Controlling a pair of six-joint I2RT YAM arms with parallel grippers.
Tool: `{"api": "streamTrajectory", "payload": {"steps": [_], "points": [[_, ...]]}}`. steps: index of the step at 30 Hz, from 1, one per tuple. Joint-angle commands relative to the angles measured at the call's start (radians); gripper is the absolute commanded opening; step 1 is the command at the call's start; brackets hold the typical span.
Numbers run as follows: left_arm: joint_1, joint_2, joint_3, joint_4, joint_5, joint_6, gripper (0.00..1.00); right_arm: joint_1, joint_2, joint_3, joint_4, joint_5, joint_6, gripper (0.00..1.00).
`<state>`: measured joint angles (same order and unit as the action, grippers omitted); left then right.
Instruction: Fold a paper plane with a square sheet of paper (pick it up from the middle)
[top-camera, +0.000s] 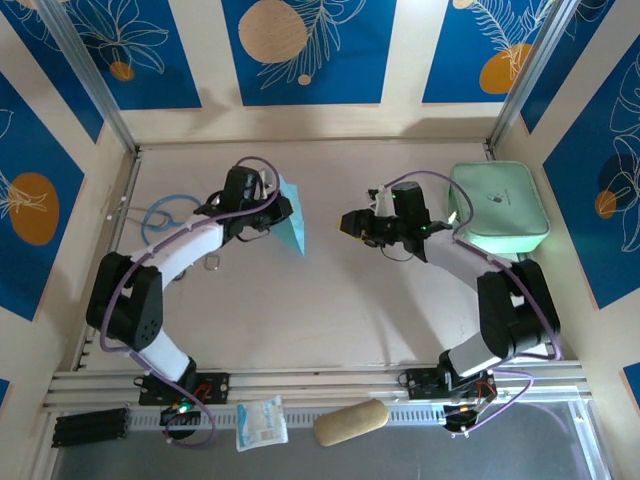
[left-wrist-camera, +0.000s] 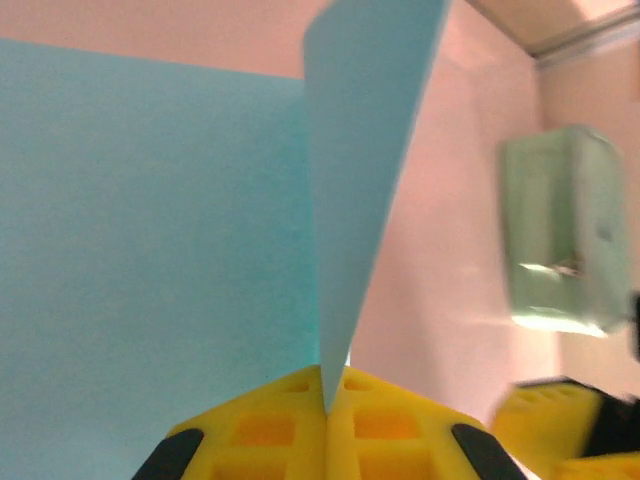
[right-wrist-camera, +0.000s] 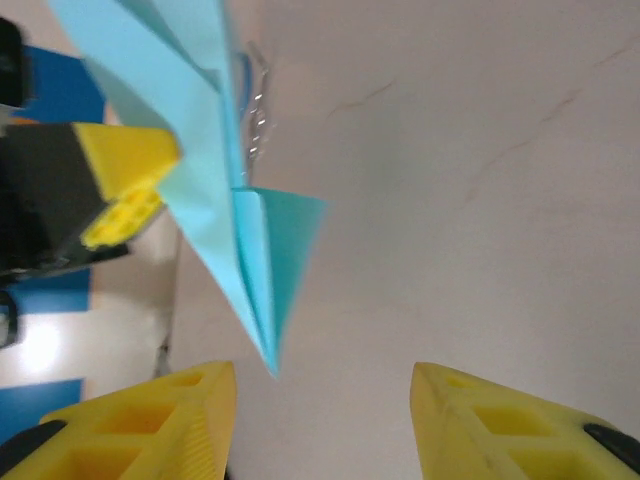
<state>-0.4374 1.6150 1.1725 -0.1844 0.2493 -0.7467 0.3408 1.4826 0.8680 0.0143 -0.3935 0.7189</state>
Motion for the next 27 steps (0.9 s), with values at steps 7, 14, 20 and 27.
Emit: {"api": "streamTrajectory", "payload": {"steps": [7, 14, 20, 27], "points": [[-0.172, 0.205, 0.388, -0.632, -0.799, 0.386, 0.07, -0.014, -0.120, -0.031, -0.197, 0.363, -0.069, 0.50], [-0.248, 0.431, 0.543, -0.707, -1.073, 0.432, 0.06, -0.037, -0.170, -0.069, -0.212, 0.413, -0.046, 0.50], [-0.275, 0.601, 0.622, -0.725, -1.172, 0.418, 0.07, -0.052, -0.177, -0.085, -0.224, 0.413, -0.034, 0.50], [-0.289, 0.717, 0.665, -0.733, -1.193, 0.372, 0.07, -0.061, -0.153, -0.089, -0.229, 0.394, -0.020, 0.50]]}}
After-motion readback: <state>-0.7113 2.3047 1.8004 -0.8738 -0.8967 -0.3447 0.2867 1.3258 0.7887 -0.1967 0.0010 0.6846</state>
